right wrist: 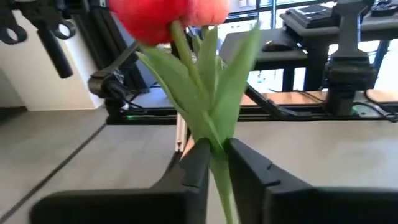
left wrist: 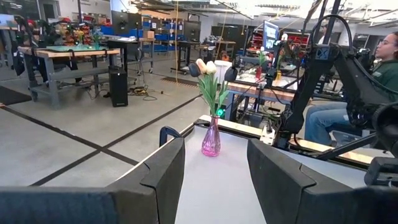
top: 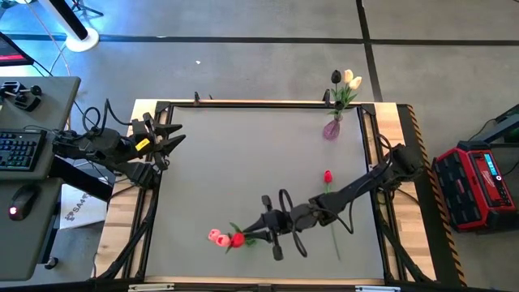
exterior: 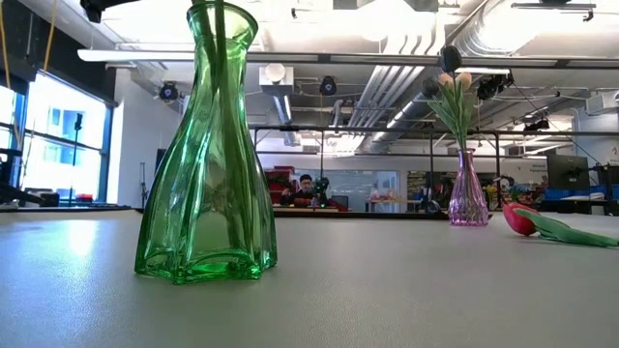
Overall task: Sort flowers into vase by color
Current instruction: Put the left red flower into the green vase, then put the red flower into the green vase
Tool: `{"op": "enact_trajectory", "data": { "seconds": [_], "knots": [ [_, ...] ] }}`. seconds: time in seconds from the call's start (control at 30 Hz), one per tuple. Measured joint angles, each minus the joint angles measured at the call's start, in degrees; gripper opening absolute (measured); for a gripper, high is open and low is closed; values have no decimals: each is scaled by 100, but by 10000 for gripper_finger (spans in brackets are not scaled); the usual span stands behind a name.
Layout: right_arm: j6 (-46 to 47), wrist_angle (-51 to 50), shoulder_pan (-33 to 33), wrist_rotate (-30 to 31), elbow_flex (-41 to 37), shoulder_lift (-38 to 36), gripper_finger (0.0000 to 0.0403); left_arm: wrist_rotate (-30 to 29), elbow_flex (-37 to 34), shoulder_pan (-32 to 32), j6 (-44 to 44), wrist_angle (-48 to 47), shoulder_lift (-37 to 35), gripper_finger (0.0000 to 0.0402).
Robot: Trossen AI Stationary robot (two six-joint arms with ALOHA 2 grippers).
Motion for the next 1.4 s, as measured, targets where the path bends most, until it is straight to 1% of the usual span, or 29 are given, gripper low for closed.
{"op": "enact_trajectory", "data": {
  "seconds": [0.27, 0.4, 0.57, 0.67, 0.77, 0.87, 0.97, 1.03, 1.1, 1.2, 1.27, 1.33, 1.4],
  "knots": [
    [405, 51, -203, -619, 2, 4, 142, 0, -1, 1, 0, 0, 0, 163],
    [508, 73, -280, -946, 4, -34, 181, 0, -1, 0, 0, 0, 0, 163],
    [461, 24, -341, -1311, 11, -243, 206, 0, -1, 2, 0, 2, 0, 163],
    [353, -233, -343, -1346, 11, -433, 212, 0, -1, 1, 0, 1, 0, 163],
    [249, -656, -352, -1239, 11, -694, 213, 0, 0, 0, 0, 0, 0, 163],
    [218, -1069, -382, -1036, 13, -984, 213, 0, -1, 0, -1, -2, 0, 163],
    [380, -1520, -432, -622, 13, -1298, 213, 0, -1, 1, 0, 0, 0, 163],
    [653, -1872, -464, -214, 13, -1532, 213, 0, -1, 2, 0, -2, 0, 163],
    [1040, -2321, -465, 357, 13, -1769, 213, 0, -1, 1, 0, -2, 0, 163],
    [2021, -3352, -465, 1409, 13, -2104, 213, 2, -1, 2, 0, -4, 0, 163],
    [2797, -4172, -465, 1920, 13, -2263, 213, 0, -1, 2, 0, -4, 0, 163],
    [3588, -5074, -466, 2200, 13, -2365, 213, 0, -1, 2, 0, -2, -2, 163],
    [4456, -5989, -489, 2201, 13, -2401, 209, 0, -1, 2, 0, -4, 0, 163]
  ]
}}
